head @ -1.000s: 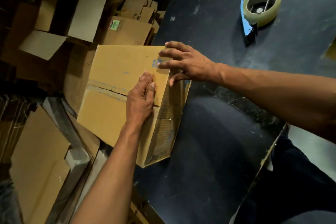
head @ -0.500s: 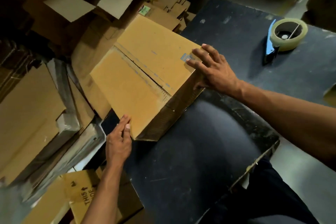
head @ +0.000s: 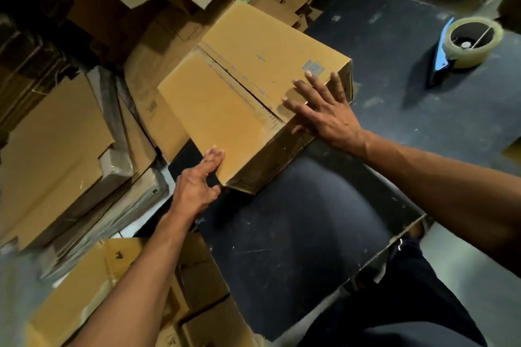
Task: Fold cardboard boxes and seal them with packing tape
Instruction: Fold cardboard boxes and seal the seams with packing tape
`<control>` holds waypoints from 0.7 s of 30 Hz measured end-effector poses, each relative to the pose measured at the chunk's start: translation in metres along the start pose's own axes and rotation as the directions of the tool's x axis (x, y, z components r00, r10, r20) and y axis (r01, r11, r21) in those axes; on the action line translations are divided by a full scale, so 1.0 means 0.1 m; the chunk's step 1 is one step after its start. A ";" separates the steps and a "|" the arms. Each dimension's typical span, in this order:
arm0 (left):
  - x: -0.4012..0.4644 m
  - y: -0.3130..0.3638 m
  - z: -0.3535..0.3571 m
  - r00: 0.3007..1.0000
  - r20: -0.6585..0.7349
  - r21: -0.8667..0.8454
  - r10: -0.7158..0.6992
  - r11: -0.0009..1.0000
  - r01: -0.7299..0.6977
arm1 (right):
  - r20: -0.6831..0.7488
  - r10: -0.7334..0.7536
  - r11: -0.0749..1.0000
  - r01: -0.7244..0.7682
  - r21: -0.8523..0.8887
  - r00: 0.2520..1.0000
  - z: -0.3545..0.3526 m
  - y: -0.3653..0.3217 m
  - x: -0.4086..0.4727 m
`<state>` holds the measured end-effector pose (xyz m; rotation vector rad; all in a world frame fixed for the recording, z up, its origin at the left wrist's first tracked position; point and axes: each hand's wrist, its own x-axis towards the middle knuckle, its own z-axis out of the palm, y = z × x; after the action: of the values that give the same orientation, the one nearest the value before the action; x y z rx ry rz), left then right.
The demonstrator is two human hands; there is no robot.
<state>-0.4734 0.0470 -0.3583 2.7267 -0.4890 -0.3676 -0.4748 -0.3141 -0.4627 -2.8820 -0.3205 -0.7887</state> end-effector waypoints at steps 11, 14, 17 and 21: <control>0.00 -0.03 0.07 1.000 -0.022 0.009 0.004 1.000 -0.003 | 0.036 -0.069 0.996 0.067 0.063 0.997 0.10 -0.82 0.07; -0.01 -0.02 0.09 0.999 -0.035 0.015 0.006 1.000 -0.005 | 0.148 -0.141 0.990 0.138 0.027 0.979 0.03 -0.73 0.06; 0.00 -0.01 0.10 0.999 -0.034 0.039 0.007 0.999 -0.005 | 0.166 0.000 0.996 -0.014 0.086 0.986 -0.10 -0.97 0.13; -0.04 0.03 0.08 1.000 -0.026 0.086 0.012 0.996 -0.010 | 0.255 0.035 0.996 -0.054 0.066 0.966 -0.09 -1.50 0.10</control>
<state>-0.4805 0.0435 -0.3637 2.8066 -0.5238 -0.3136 -0.5066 -0.1693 -0.4385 -2.9102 -0.3032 -0.3907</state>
